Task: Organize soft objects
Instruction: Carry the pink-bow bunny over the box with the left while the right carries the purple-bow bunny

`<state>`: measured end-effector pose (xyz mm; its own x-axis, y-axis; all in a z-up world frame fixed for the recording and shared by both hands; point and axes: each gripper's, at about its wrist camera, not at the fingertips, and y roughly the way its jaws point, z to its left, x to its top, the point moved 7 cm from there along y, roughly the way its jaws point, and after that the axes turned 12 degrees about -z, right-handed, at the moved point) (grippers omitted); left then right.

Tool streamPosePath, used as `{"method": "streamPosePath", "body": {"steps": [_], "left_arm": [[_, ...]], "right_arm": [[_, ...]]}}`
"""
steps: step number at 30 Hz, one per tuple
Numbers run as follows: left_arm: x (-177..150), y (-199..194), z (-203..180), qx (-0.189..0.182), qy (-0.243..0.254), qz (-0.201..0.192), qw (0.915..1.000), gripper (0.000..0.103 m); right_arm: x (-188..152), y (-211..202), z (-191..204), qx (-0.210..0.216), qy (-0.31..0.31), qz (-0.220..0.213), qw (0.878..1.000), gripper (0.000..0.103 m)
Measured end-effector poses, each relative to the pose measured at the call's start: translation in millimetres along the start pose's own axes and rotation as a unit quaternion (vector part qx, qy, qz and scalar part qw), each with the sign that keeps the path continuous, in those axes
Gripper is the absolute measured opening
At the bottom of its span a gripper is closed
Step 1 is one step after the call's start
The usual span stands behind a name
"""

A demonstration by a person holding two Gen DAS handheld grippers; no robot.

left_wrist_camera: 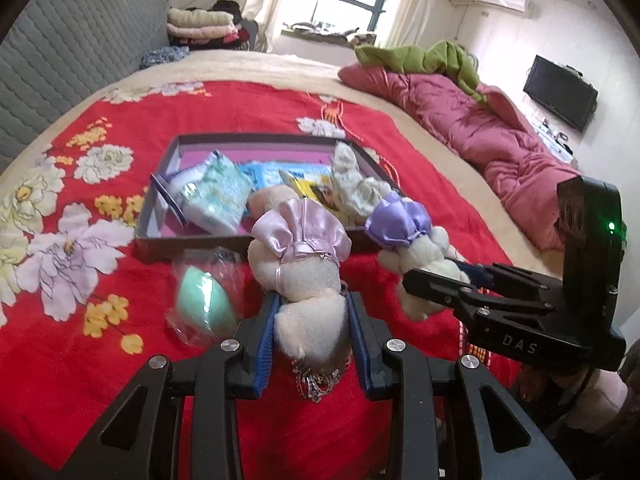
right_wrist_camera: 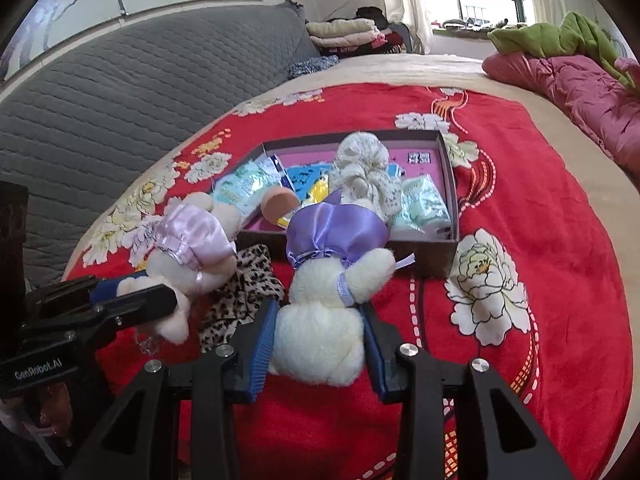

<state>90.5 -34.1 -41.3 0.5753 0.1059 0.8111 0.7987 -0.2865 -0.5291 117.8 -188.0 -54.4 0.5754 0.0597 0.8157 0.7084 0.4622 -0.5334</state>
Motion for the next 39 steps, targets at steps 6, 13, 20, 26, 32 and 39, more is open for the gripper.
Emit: {"method": "streamPosePath", "body": {"steps": [6, 13, 20, 26, 32, 39], "left_arm": [[13, -9, 13, 0.011, -0.007, -0.020, 0.9997, 0.034], [28, -15, 32, 0.026, -0.022, -0.039, 0.9987, 0.034], [40, -16, 57, 0.055, -0.033, -0.053, 0.9966, 0.034], [46, -15, 68, 0.072, -0.033, -0.062, 0.9949, 0.034], [49, -9, 71, 0.073, -0.030, -0.062, 0.9949, 0.034], [58, -5, 69, 0.080, -0.007, -0.072, 0.9942, 0.034]], "right_arm": [[14, -8, 8, 0.014, -0.003, -0.030, 0.999, 0.040], [21, -11, 18, 0.024, -0.018, -0.046, 0.999, 0.040], [29, -10, 23, 0.028, -0.028, -0.060, 0.997, 0.040], [37, -8, 23, 0.033, -0.026, -0.072, 0.996, 0.040], [42, -5, 20, 0.031, -0.023, -0.080, 0.996, 0.040], [51, -5, 15, 0.029, -0.021, -0.091, 0.995, 0.040]]}}
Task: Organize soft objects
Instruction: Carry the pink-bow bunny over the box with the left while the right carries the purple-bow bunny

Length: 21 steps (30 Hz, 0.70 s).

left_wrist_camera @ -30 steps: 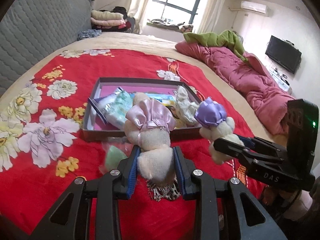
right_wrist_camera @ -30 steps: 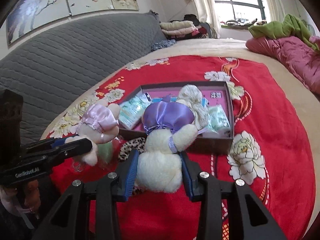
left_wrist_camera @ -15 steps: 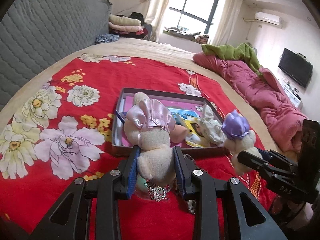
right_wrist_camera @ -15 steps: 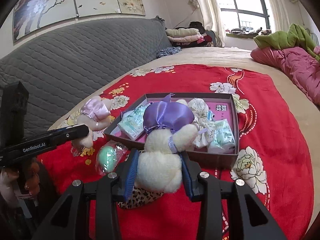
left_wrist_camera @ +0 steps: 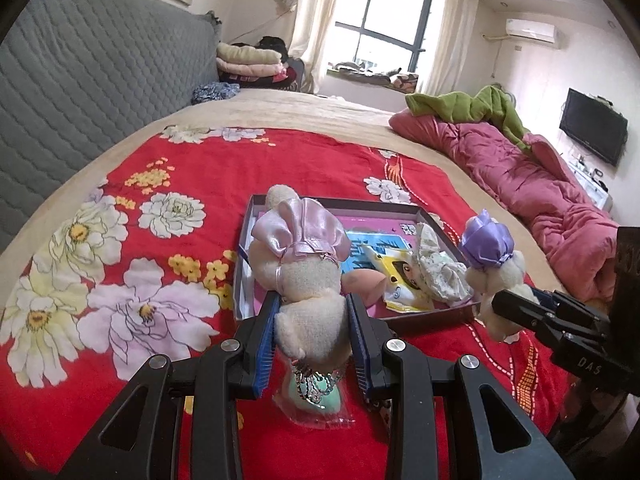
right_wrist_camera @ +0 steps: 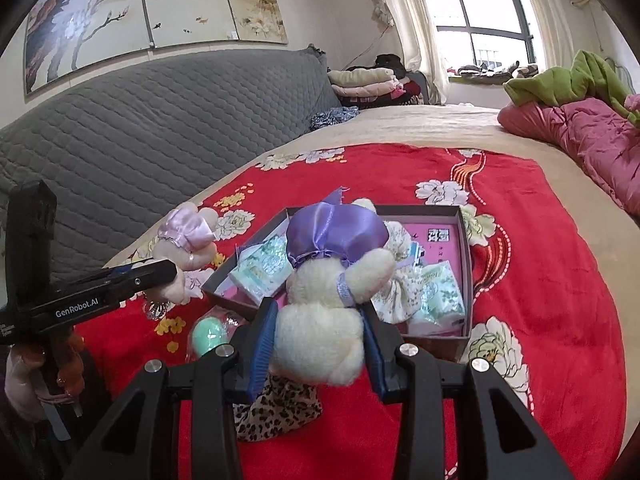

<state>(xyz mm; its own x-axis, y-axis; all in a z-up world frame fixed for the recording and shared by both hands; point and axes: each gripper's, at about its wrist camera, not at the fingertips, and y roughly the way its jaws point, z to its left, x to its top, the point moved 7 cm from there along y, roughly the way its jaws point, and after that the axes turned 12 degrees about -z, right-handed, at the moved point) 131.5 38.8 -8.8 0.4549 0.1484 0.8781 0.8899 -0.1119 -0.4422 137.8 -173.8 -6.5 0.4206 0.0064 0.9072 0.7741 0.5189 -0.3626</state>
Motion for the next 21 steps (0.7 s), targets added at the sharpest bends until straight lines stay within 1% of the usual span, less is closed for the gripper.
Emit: {"method": "streamPosePath", "body": {"steps": [11, 15, 21], "left_arm": [[8, 10, 5, 0.005, 0.005, -0.003, 1.0000, 0.034], [11, 13, 8, 0.002, -0.002, -0.004, 1.0000, 0.034], [18, 18, 9, 0.000, 0.002, -0.008, 1.0000, 0.034]], "right_arm": [[7, 5, -2, -0.001, -0.005, -0.008, 1.000, 0.040], [6, 7, -4, -0.005, -0.003, -0.007, 1.000, 0.040], [15, 8, -5, -0.009, -0.009, -0.019, 1.000, 0.040]]}}
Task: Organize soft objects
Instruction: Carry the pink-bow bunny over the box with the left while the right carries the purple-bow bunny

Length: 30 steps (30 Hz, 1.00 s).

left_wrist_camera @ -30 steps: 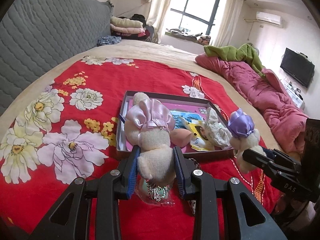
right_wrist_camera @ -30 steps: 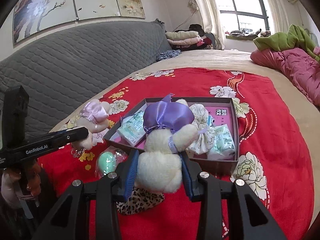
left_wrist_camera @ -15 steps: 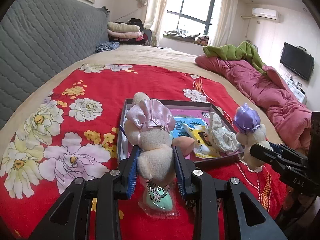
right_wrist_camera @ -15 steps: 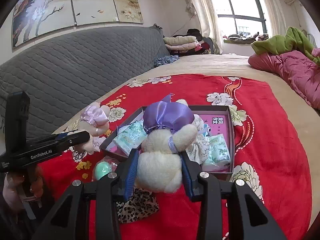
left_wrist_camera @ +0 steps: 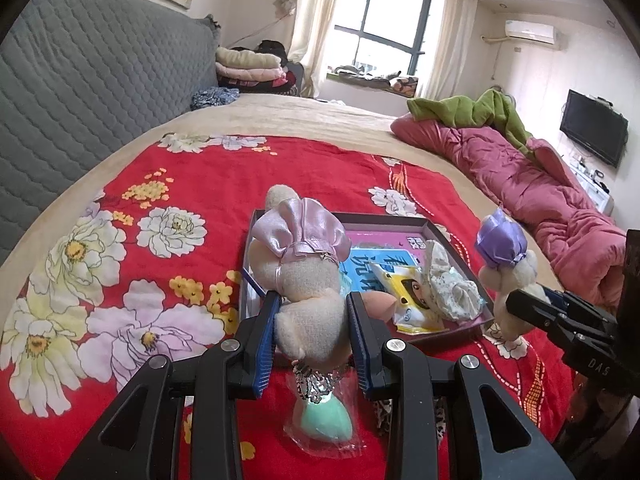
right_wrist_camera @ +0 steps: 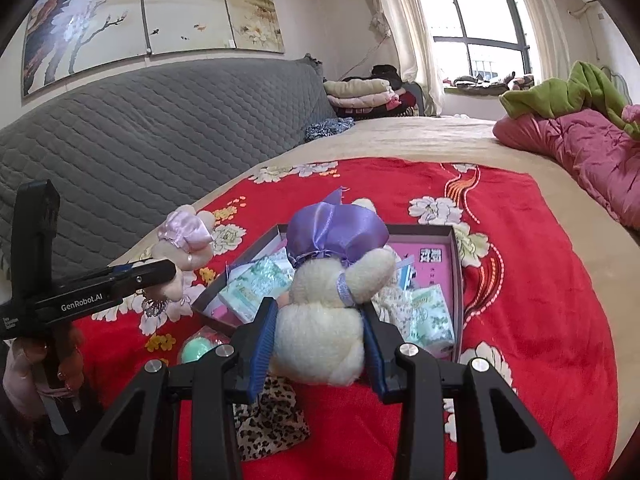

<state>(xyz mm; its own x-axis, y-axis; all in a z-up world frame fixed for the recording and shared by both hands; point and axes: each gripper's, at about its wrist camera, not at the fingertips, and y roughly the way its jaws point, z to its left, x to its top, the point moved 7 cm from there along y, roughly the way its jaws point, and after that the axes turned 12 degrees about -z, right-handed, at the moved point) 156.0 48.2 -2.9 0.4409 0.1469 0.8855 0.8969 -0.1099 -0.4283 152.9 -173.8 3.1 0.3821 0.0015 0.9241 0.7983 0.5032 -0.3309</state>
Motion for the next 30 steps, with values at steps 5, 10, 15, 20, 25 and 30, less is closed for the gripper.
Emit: {"method": "streamPosePath", "body": {"steps": [5, 10, 15, 20, 25, 30], "left_arm": [[3, 7, 2, 0.000, -0.003, 0.002, 1.0000, 0.034], [4, 14, 3, 0.000, -0.001, 0.004, 1.0000, 0.034], [2, 24, 7, 0.004, -0.006, 0.016, 0.9998, 0.034], [4, 29, 8, 0.004, -0.006, 0.016, 0.9998, 0.034], [4, 35, 10, 0.007, -0.006, 0.022, 0.9997, 0.034], [3, 41, 12, 0.010, -0.005, 0.029, 0.9995, 0.034]], "right_arm": [[6, 5, 1, 0.002, -0.001, -0.007, 1.000, 0.040], [14, 13, 2, 0.004, -0.010, -0.017, 1.000, 0.040], [18, 24, 2, 0.010, -0.009, -0.020, 1.000, 0.040], [17, 28, 0, 0.010, -0.008, -0.017, 1.000, 0.040], [20, 31, 2, 0.012, -0.012, -0.021, 1.000, 0.040], [21, 35, 3, 0.015, -0.014, -0.023, 1.000, 0.040]]}}
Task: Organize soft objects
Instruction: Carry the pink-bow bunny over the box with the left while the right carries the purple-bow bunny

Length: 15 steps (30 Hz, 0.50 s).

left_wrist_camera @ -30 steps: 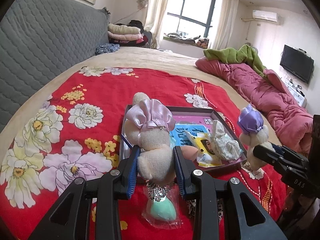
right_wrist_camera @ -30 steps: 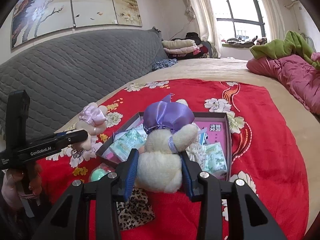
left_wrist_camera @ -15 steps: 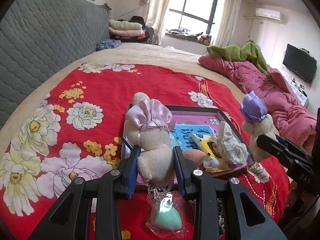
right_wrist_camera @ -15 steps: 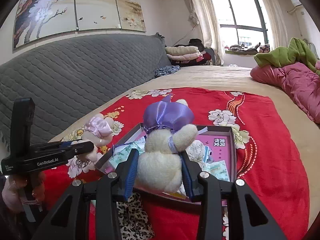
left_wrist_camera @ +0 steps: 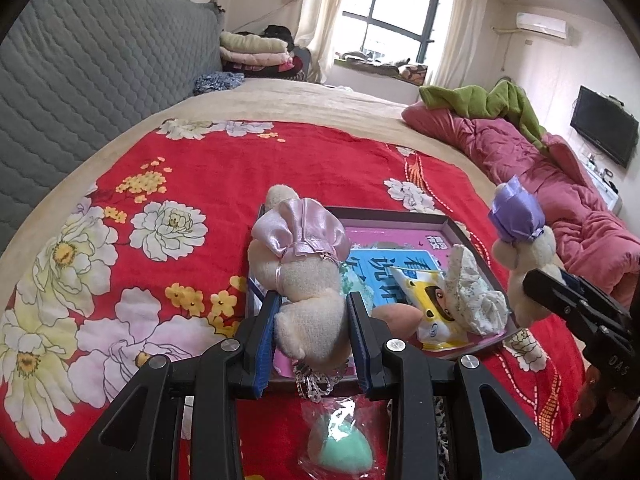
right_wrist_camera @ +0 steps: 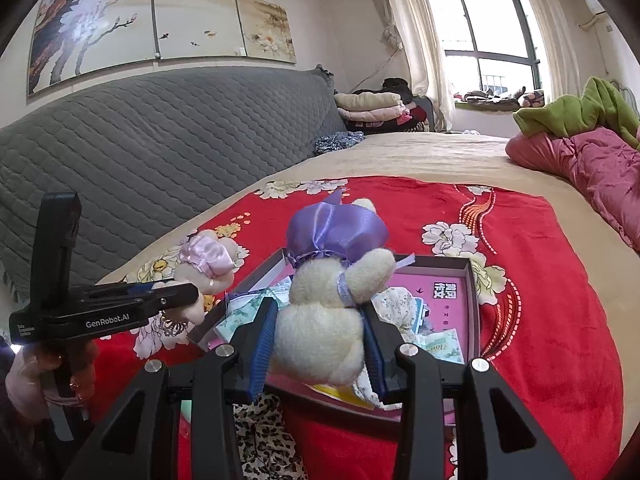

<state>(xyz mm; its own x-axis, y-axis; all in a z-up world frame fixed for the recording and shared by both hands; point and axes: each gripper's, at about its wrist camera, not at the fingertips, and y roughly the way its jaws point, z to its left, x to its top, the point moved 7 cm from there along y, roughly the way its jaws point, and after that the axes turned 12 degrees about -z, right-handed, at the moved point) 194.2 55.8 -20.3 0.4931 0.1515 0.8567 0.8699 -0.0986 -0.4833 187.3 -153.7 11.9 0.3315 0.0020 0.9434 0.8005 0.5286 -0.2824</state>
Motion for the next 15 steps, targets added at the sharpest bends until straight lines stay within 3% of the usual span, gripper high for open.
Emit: {"method": "streamPosePath", "body": {"steps": [15], "left_arm": [[-16, 26, 9, 0.023, 0.004, 0.040, 0.9989, 0.034]], "right_arm": [[7, 17, 0, 0.004, 0.000, -0.005, 1.000, 0.040]]}}
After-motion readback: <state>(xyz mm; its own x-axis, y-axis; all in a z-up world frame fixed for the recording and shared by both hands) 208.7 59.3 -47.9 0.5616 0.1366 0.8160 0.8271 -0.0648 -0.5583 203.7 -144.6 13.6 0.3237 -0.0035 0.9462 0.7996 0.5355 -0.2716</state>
